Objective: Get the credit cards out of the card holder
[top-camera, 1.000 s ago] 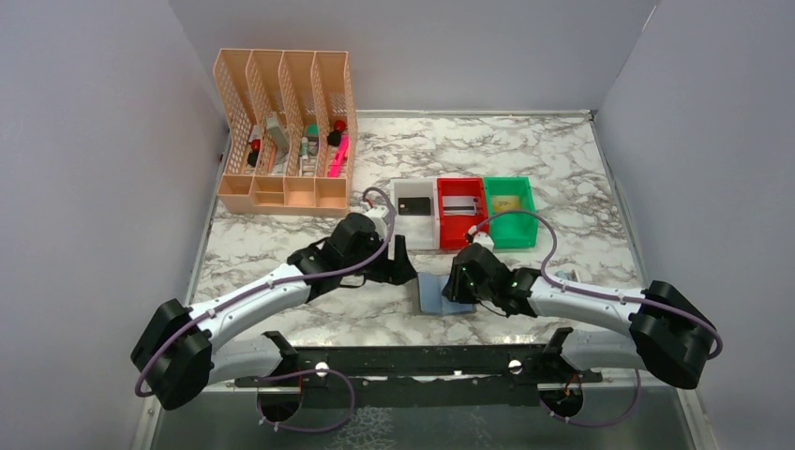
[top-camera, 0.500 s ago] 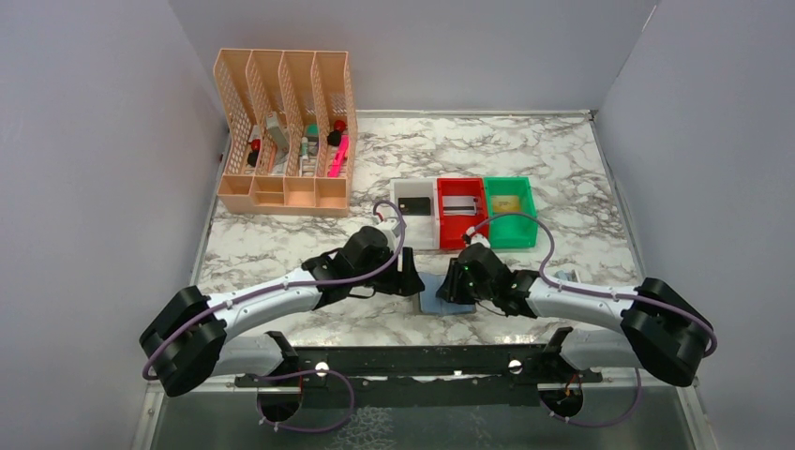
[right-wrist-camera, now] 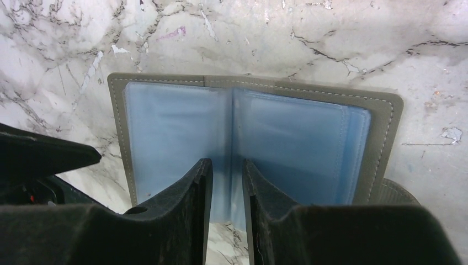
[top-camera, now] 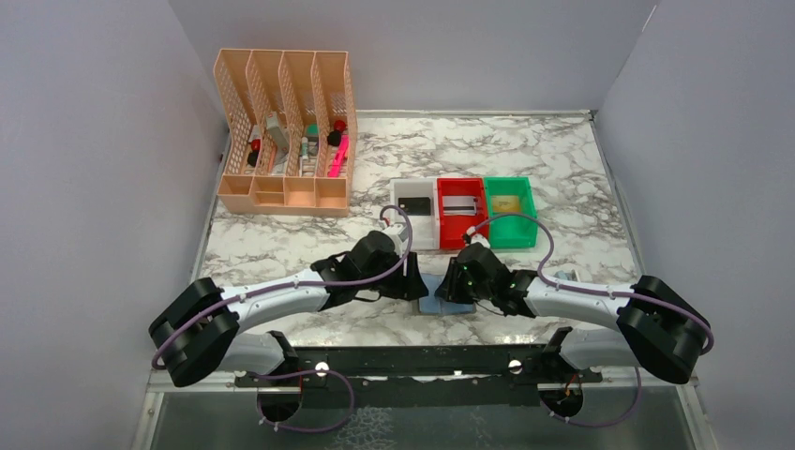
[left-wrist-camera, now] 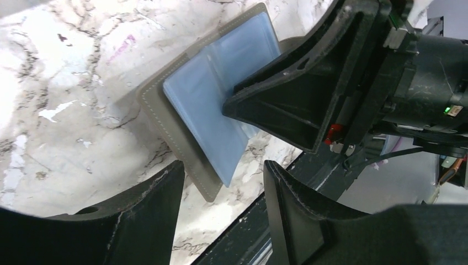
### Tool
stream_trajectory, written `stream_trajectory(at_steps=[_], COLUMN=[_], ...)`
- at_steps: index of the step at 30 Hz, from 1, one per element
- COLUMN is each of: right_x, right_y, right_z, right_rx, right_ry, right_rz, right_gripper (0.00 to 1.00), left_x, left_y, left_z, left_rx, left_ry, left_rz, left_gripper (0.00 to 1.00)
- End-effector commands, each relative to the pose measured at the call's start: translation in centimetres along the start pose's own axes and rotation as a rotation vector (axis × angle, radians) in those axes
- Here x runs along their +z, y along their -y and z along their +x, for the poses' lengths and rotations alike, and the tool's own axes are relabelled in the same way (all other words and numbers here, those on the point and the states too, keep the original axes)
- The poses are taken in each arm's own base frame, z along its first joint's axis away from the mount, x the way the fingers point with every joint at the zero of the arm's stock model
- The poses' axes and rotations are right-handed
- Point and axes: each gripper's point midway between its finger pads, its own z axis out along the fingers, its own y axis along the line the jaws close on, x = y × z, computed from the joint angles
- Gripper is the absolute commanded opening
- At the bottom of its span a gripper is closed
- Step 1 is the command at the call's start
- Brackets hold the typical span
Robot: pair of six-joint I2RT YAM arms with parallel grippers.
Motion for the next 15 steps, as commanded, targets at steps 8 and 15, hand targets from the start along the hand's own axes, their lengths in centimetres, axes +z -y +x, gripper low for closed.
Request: stream_trajectory(at_steps=[8, 15], right_x=[0.2, 0.3], right_y=[2.6, 2.9], right_z=[1.5, 1.7], right_rx=[0.035, 0.049], right_ry=[-0.027, -0.027], right_rz=[0.091, 0.094], right_gripper=[0.31, 0.31], left_x=[2.4, 3.5], left_y=[0.5, 1.5], left_z=[1.1, 1.0], left_rx=[-0.027, -0.012], left_ry=[-0.035, -0.04], left_rz=[-0.014, 0.022], left_gripper=[0.57, 0.45])
